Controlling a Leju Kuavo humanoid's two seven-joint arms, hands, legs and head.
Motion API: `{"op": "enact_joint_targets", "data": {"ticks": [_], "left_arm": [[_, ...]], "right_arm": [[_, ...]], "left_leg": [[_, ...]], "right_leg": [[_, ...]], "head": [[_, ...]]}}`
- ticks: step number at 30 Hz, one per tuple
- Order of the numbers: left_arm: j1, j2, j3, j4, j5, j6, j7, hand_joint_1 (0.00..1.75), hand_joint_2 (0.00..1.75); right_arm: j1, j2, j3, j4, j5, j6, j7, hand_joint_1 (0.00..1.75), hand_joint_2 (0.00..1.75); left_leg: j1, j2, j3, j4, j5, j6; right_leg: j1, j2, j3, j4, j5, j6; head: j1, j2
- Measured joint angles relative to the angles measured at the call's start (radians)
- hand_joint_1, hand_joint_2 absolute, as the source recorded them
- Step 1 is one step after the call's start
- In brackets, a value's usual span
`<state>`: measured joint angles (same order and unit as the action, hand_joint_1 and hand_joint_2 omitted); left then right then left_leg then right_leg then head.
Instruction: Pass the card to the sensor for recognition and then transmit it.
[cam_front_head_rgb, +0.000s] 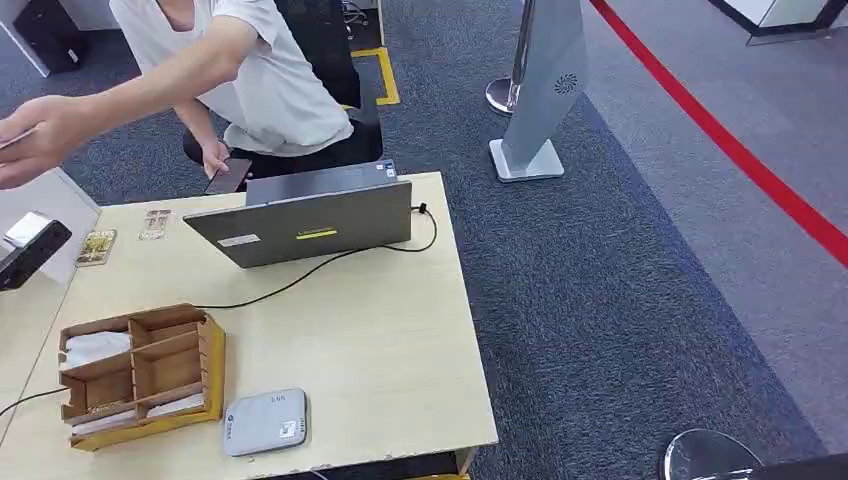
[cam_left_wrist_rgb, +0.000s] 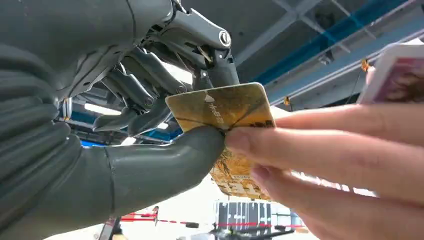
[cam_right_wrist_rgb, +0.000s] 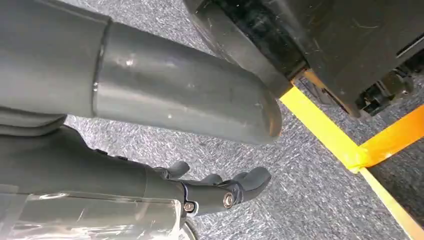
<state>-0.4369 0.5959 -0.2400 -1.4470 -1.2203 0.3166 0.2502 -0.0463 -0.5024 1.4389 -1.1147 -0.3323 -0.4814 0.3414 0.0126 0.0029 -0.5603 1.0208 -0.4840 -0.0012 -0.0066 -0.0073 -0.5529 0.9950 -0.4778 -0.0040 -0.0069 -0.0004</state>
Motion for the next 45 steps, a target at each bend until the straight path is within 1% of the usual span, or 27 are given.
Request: {"op": "enact_joint_targets", "data": {"ticks": [1, 6, 17, 21, 23, 25, 26, 27, 28, 29, 31, 32, 33, 34, 35, 36, 37, 38, 39, 40, 41, 43, 44, 45], "left_arm": [[-0.002, -0.003, 0.0, 0.01, 0.0, 0.0, 0.0, 0.0, 1.75], [-0.002, -0.009, 0.0, 0.039, 0.03, 0.002, -0.002, 0.0, 1.75], [-0.001, -0.009, 0.0, 0.066, 0.041, 0.003, -0.004, 0.0, 1.75], [0.016, -0.009, 0.0, 0.063, 0.076, 0.043, -0.026, 0.0, 1.75], [0.051, -0.009, 0.006, 0.03, 0.109, 0.066, -0.042, 0.0, 1.75], [0.096, -0.008, 0.014, -0.023, 0.157, 0.074, -0.063, 0.0, 1.75], [0.129, -0.008, 0.021, -0.063, 0.198, 0.076, -0.085, 0.0, 1.75], [0.183, -0.003, 0.031, -0.116, 0.257, 0.085, -0.114, 0.0, 1.75], [0.267, 0.011, 0.05, -0.194, 0.313, 0.107, -0.149, 0.0, 1.75], [0.374, 0.02, 0.088, -0.292, 0.353, 0.144, -0.185, 0.0, 1.75], [0.564, 0.022, 0.165, -0.423, 0.419, 0.206, -0.247, 0.0, 1.75], [0.657, 0.017, 0.22, -0.484, 0.493, 0.232, -0.28, 0.0, 1.75], [0.743, -0.001, 0.284, -0.533, 0.609, 0.21, -0.326, 0.0, 1.75], [0.807, -0.048, 0.369, -0.571, 0.749, 0.142, -0.395, 0.0, 1.75], [0.842, -0.107, 0.46, -0.598, 0.848, 0.037, -0.47, 0.0, 1.75], [0.849, -0.177, 0.566, -0.618, 0.919, -0.119, -0.538, 0.0, 1.75], [0.846, -0.244, 0.658, -0.636, 0.921, -0.248, -0.585, 0.0, 1.75], [0.842, -0.294, 0.751, -0.656, 0.883, -0.358, -0.618, 0.0, 1.75], [0.839, -0.336, 0.818, -0.671, 0.852, -0.412, -0.628, 0.0, 1.75], [0.833, -0.376, 0.874, -0.683, 0.846, -0.433, -0.626, 0.0, 1.75], [0.818, -0.411, 0.922, -0.692, 0.871, -0.464, -0.59, 0.0, 1.75], [0.762, -0.495, 1.052, -0.696, 0.982, -0.571, -0.474, 0.0, 1.75], [0.718, -0.528, 1.133, -0.691, 1.025, -0.633, -0.426, 0.0, 1.75], [0.675, -0.558, 1.236, -0.677, 1.05, -0.709, -0.41, 0.0, 1.75]], "right_arm": [[0.002, 0.0, -0.003, 0.001, 0.0, 0.0, 0.0, 0.0, 0.0], [0.014, 0.0, -0.015, 0.005, 0.0, -0.002, 0.0, 0.0, 0.0], [0.019, 0.0, -0.021, 0.01, 0.0, -0.002, 0.0, 0.0, 0.0], [0.024, 0.0, -0.026, 0.01, 0.0, -0.004, 0.0, 0.0, 0.0], [0.031, 0.0, -0.03, 0.009, -0.004, -0.013, 0.002, 0.0, 0.0], [0.042, 0.0, -0.032, 0.006, -0.018, -0.026, 0.008, 0.0, 0.0], [0.048, 0.0, -0.032, 0.001, -0.034, -0.038, 0.012, 0.0, 0.0], [0.056, 0.0, -0.033, -0.006, -0.057, -0.055, 0.012, 0.0, 0.0], [0.066, -0.002, -0.033, -0.016, -0.082, -0.08, 0.012, 0.0, 0.0], [0.076, -0.005, -0.032, -0.03, -0.108, -0.11, 0.011, 0.0, 0.0], [0.095, -0.012, -0.021, -0.051, -0.147, -0.152, 0.009, 0.0, 0.0], [0.102, -0.017, -0.01, -0.063, -0.172, -0.169, 0.007, 0.0, 0.0], [0.105, -0.022, 0.004, -0.077, -0.194, -0.187, 0.01, 0.0, 0.0], [0.104, -0.027, 0.019, -0.092, -0.205, -0.198, 0.021, 0.0, 0.0], [0.104, -0.032, 0.029, -0.106, -0.205, -0.202, 0.03, 0.0, 0.0], [0.104, -0.035, 0.038, -0.12, -0.203, -0.203, 0.039, 0.0, 0.0], [0.103, -0.039, 0.043, -0.13, -0.203, -0.203, 0.044, 0.0, 0.0], [0.1, -0.043, 0.049, -0.138, -0.203, -0.205, 0.045, 0.0, 0.0], [0.098, -0.045, 0.053, -0.144, -0.204, -0.206, 0.045, 0.0, 0.0], [0.093, -0.047, 0.057, -0.15, -0.206, -0.206, 0.044, 0.0, 0.0], [0.091, -0.048, 0.06, -0.154, -0.211, -0.206, 0.044, 0.0, 0.0], [0.088, -0.049, 0.064, -0.159, -0.212, -0.206, 0.045, 0.0, 0.0], [0.087, -0.049, 0.064, -0.16, -0.212, -0.206, 0.045, 0.0, 0.0], [0.085, -0.049, 0.066, -0.16, -0.214, -0.206, 0.045, 0.0, 0.0]], "left_leg": [[0.0, 0.0, 0.0, 0.0, 0.0, 0.0], [0.0, 0.002, -0.001, 0.0, 0.0, 0.0], [0.0, 0.002, -0.001, 0.0, 0.0, 0.0], [0.0, 0.002, -0.001, 0.0, 0.0, 0.0], [0.0, 0.002, -0.001, 0.0, 0.0, 0.0], [0.0, 0.002, -0.002, 0.0, 0.0, 0.0], [0.0, 0.002, -0.003, 0.0, -0.001, 0.0], [0.0, 0.004, -0.003, 0.0, -0.001, 0.0], [0.0, 0.008, -0.003, -0.001, -0.004, 0.0], [-0.001, 0.015, -0.001, -0.001, -0.006, -0.001], [0.0, 0.021, 0.001, -0.001, -0.009, 0.0], [0.0, 0.022, 0.0, -0.001, -0.011, 0.0], [0.0, 0.022, 0.0, -0.001, -0.011, 0.0], [-0.002, 0.022, 0.0, -0.001, -0.012, 0.0], [-0.001, 0.021, 0.0, -0.001, -0.012, 0.001], [0.0, 0.019, -0.001, -0.001, -0.012, 0.001], [0.001, 0.015, -0.002, 0.0, -0.012, 0.002], [0.001, 0.013, -0.001, 0.0, -0.012, 0.002], [0.0, 0.013, -0.001, 0.0, -0.012, 0.002], [0.0, 0.013, -0.001, 0.0, -0.012, 0.002], [0.0, 0.012, -0.001, 0.0, -0.011, 0.002], [0.0, 0.01, 0.0, 0.0, -0.011, 0.002], [0.001, 0.01, 0.0, 0.0, -0.01, 0.001], [0.001, 0.01, 0.0, 0.0, -0.01, 0.001]], "right_leg": [[0.0, 0.0, 0.0, 0.0, 0.0, 0.0], [0.0, 0.001, -0.001, 0.0, 0.0, 0.0], [0.0, 0.001, -0.002, 0.0, 0.0, 0.0], [0.0, 0.001, -0.002, 0.0, 0.0, 0.0], [0.0, 0.002, -0.002, 0.0, 0.0, 0.0], [0.0, 0.002, -0.002, 0.0, 0.0, 0.0], [0.0, 0.002, -0.002, 0.0, 0.0, 0.0], [0.0, 0.003, -0.002, 0.0, 0.0, 0.0], [-0.001, 0.008, -0.002, 0.0, -0.001, 0.0], [-0.001, 0.014, -0.003, 0.0, -0.001, 0.0], [-0.001, 0.02, -0.004, 0.0, -0.003, 0.0], [-0.001, 0.021, -0.005, 0.0, -0.004, 0.001], [-0.001, 0.021, -0.005, 0.0, -0.005, 0.0], [-0.001, 0.021, -0.006, 0.0, -0.005, 0.001], [-0.001, 0.021, -0.006, 0.0, -0.006, 0.002], [-0.001, 0.019, -0.005, -0.001, -0.008, 0.003], [0.0, 0.015, -0.005, -0.001, -0.008, 0.003], [0.0, 0.012, -0.005, -0.001, -0.008, 0.003], [0.0, 0.011, -0.003, -0.001, -0.008, 0.003], [0.0, 0.011, -0.003, -0.001, -0.008, 0.003], [0.0, 0.011, -0.002, -0.001, -0.007, 0.003], [0.0, 0.009, 0.0, -0.001, -0.007, 0.003], [0.0, 0.008, 0.001, -0.001, -0.007, 0.003], [0.001, 0.008, 0.001, -0.001, -0.007, 0.003]], "head": [[0.0, 0.0], [0.0, 0.0], [0.0, 0.0], [0.0, 0.0], [0.0, 0.0], [0.0, 0.0], [0.0, 0.0], [0.0, 0.0], [0.0, 0.0], [-0.001, 0.0], [-0.001, 0.0], [0.0, 0.0], [-0.001, 0.0], [0.0, 0.0], [-0.003, 0.0], [-0.003, 0.0], [0.0, 0.0], [0.003, 0.0], [0.002, 0.0], [0.002, 0.0], [0.002, 0.0], [0.001, 0.0], [0.001, 0.0], [0.002, 0.0]]}}
